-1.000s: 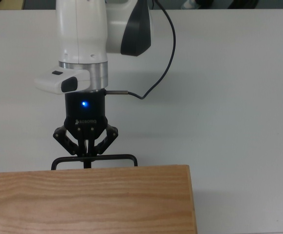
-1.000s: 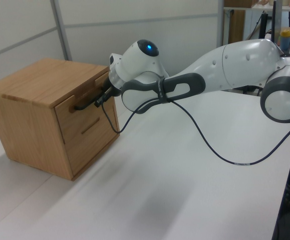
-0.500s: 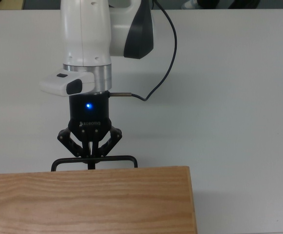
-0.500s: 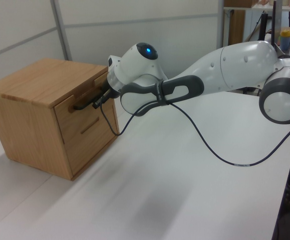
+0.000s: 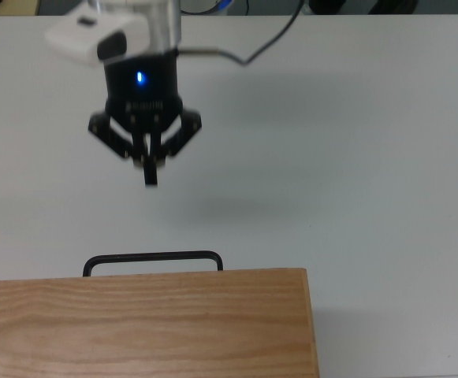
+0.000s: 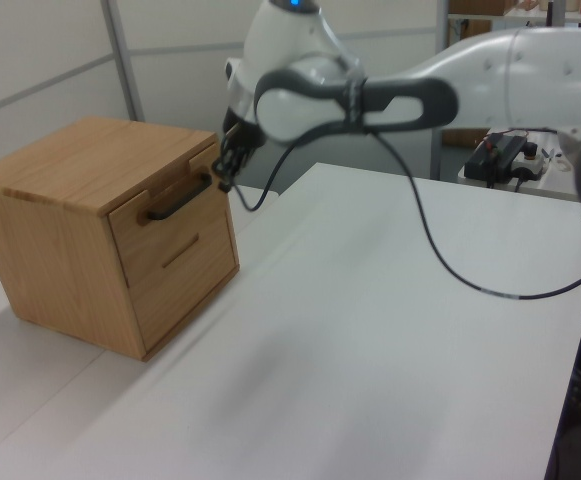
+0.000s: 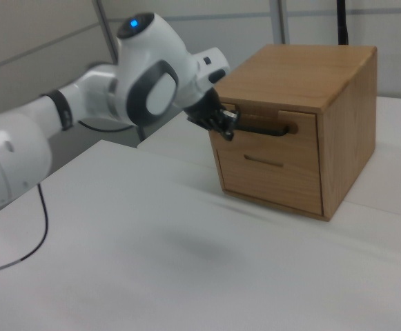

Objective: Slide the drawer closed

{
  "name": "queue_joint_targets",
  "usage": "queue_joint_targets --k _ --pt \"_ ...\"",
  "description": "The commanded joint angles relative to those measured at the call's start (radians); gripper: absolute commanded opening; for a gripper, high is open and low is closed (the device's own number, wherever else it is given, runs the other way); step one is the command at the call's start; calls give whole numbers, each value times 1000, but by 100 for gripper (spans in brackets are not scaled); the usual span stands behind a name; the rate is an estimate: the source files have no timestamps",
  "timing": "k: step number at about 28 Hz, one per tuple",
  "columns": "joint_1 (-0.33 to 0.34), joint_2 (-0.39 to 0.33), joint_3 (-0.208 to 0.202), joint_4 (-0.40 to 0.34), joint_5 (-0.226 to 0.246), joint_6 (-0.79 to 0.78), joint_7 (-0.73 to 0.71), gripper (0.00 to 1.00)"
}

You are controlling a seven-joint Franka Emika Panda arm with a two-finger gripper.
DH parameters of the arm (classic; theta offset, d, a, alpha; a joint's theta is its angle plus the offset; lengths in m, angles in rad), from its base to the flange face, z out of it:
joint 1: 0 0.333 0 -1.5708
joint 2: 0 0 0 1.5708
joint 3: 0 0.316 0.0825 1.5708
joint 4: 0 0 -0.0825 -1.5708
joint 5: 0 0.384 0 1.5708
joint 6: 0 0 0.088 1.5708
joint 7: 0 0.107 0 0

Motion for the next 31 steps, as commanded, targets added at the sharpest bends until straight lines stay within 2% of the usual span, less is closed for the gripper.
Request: queue_joint_targets --k 1,5,11,13,15,16,17,18,20,31 --pt "4 -106 -4 -34 4 -218 9 0" --pt "0 -142 -7 -8 -2 -419 4 0" --pt "-2 -160 -14 -8 -5 -576 4 1" --pt "-2 -172 -15 -8 -5 -582 6 13" --pt "-2 -179 -17 -8 -7 -584 6 21" --pt "-3 -183 -18 -8 -7 -584 6 37" --pt "-3 -183 -20 -8 -4 -584 6 48" --pt "-3 -182 -20 -8 -4 -584 6 62" --pt "-5 -182 -20 -8 -4 -584 6 99" --pt "-5 -182 -21 -8 -14 -584 6 100"
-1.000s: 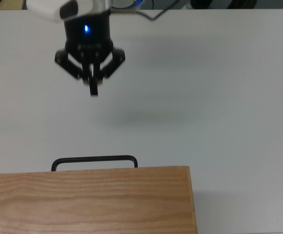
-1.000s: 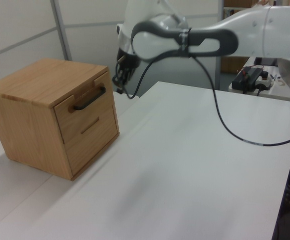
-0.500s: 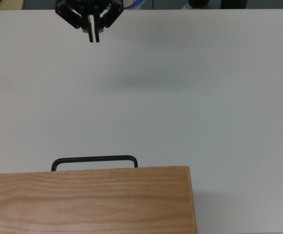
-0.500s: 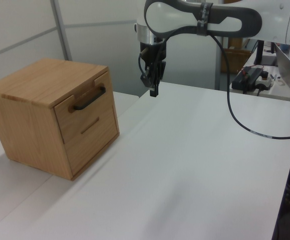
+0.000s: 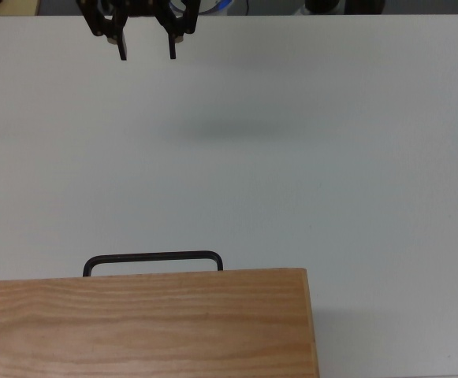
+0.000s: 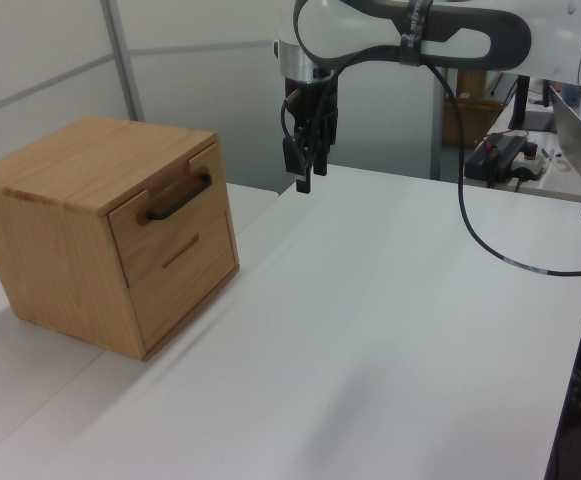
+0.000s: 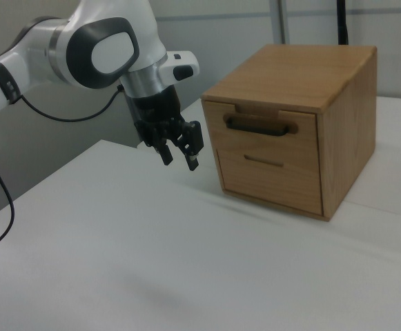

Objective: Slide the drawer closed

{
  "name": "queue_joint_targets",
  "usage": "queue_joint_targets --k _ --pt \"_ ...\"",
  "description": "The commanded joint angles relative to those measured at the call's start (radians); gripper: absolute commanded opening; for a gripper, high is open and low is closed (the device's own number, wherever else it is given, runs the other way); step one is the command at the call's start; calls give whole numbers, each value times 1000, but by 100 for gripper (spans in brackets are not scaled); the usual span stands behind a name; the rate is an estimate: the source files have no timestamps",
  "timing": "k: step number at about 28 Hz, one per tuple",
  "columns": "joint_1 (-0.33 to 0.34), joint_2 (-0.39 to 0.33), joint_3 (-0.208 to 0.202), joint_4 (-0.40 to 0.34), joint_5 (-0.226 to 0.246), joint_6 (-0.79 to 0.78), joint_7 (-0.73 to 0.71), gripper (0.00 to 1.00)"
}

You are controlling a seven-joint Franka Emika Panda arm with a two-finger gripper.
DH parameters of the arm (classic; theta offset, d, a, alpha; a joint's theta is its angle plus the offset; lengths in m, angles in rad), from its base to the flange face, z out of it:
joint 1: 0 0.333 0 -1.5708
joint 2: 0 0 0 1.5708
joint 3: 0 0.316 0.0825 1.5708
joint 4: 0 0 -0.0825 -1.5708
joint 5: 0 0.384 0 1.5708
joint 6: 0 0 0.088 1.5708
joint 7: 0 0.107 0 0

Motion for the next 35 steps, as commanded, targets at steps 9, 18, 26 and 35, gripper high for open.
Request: queue_joint_targets --k 9,18,26,35 --pt "3 -22 -6 -14 -14 -28 2 100" --pt "1 -22 -21 -14 -15 -46 0 100" --pt "-14 -22 -21 -14 -14 -46 -1 100" --pt "-14 -22 -20 -14 -14 -42 -1 100"
